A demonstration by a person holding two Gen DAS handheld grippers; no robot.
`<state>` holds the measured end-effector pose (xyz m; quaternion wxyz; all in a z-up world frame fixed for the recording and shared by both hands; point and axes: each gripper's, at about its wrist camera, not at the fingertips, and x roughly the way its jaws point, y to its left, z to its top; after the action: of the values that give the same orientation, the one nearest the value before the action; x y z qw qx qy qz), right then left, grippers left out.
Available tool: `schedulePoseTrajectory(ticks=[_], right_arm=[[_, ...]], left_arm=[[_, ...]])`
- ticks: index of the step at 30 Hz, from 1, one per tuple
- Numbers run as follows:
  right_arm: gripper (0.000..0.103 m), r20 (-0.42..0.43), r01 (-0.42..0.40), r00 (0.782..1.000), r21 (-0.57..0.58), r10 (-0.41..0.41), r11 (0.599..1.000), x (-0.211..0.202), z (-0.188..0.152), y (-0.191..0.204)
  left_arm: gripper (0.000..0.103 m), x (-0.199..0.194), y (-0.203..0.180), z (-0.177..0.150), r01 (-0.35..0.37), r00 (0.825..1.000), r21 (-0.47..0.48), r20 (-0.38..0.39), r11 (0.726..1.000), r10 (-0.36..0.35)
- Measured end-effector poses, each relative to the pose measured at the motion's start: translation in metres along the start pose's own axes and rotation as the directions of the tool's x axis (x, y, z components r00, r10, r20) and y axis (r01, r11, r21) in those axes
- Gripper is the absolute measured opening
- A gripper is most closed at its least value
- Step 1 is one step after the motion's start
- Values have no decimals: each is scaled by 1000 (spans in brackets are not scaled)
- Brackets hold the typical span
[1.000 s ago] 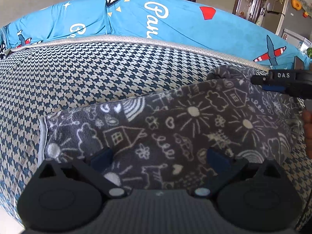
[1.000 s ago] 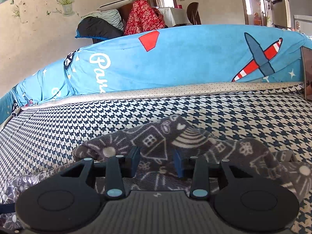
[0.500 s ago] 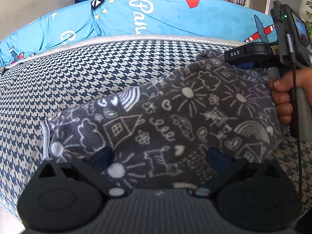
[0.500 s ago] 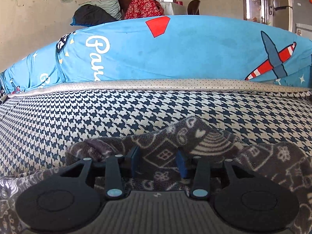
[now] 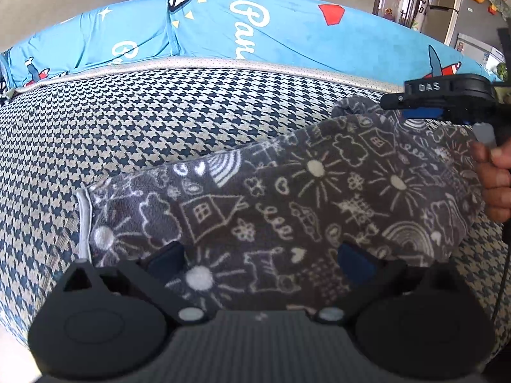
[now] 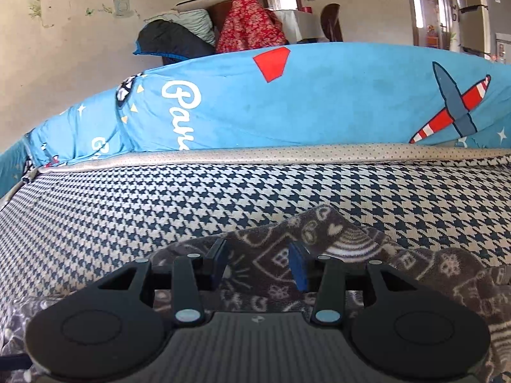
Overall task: Fold clothes
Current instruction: 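Lower the right gripper onto the jacket edge and close it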
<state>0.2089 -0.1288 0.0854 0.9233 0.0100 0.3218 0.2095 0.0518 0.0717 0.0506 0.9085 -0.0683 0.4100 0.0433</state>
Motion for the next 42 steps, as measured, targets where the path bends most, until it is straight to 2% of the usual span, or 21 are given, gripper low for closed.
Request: schedulePoseTrajectory(ticks=[3, 6, 9, 15, 22, 33, 42], right_arm=[[42, -22, -92, 996, -48, 91, 995, -14, -4, 9], [42, -30, -152, 988, -132, 149, 980, -26, -11, 24], [42, -51, -192, 981, -188, 186, 963, -28, -20, 38], [42, -89, -221, 974, -228, 206, 948, -13, -30, 65], [42, -122, -166, 983, -292, 135, 942, 14, -36, 96], [41, -80, -78, 996, -458, 46, 886, 49, -58, 119], [40, -48, -51, 998, -503, 31, 863, 50, -58, 126]], left_arm=[[103, -1, 7, 3, -4, 1000, -43, 3, 999, 4], [103, -3, 12, 5, -5, 1000, -70, 13, 998, 6], [103, -3, 13, 3, -5, 1000, -77, 0, 997, 5], [103, -2, 13, 0, -16, 1000, -63, -12, 998, 15], [103, -4, 22, 3, -14, 1000, -111, 1, 994, 14], [103, -3, 33, 10, 8, 1000, -173, 10, 985, -6], [103, 0, 35, 13, 4, 1000, -185, 2, 983, -3]])
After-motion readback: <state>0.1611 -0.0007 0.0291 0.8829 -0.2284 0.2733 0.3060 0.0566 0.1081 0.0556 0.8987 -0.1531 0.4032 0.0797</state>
